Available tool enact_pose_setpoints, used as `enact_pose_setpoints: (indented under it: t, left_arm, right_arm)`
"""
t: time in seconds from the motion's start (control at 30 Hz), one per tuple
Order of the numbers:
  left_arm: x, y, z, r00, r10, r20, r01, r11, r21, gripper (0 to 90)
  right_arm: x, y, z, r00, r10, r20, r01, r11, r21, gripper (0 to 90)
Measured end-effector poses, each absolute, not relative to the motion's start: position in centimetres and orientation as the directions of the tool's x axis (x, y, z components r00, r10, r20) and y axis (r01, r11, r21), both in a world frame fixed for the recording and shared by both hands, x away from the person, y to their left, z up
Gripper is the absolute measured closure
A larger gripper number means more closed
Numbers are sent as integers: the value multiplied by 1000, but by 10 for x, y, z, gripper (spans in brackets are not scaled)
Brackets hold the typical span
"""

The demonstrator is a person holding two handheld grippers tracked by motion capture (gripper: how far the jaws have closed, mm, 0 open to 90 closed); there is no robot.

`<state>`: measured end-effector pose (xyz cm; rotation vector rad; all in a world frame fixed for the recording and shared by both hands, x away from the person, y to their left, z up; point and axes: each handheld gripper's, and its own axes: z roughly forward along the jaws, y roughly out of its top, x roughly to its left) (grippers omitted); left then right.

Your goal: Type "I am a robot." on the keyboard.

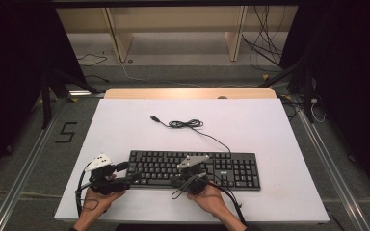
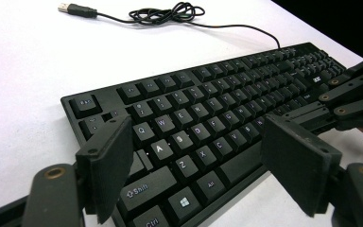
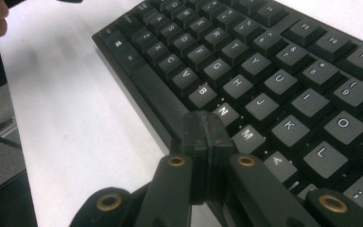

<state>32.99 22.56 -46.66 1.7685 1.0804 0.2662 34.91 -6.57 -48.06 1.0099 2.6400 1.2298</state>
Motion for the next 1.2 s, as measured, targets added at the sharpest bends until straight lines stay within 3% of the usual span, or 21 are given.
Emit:
enact_pose_setpoints:
  t: [0.57, 0.83, 0.97, 1.2]
  left_arm:
    - [331, 225, -467, 577, 765, -284, 543, -99, 834, 258]
    - [332, 225, -467, 576, 764, -292, 546, -93, 833, 259]
    - [334, 224, -467, 573, 765, -295, 545, -87, 834, 264]
    - [339, 224, -467, 568, 768, -296, 544, -80, 835, 326]
  right_arm:
    - [349, -68, -478, -775, 588, 232, 547, 441, 712, 885]
    - [349, -73, -472, -770, 590, 243, 545, 410, 732, 775]
    - [350, -77, -469, -766, 589, 257, 548, 390, 739, 655]
    - [349, -82, -465, -768, 583, 266, 542, 371, 754, 550]
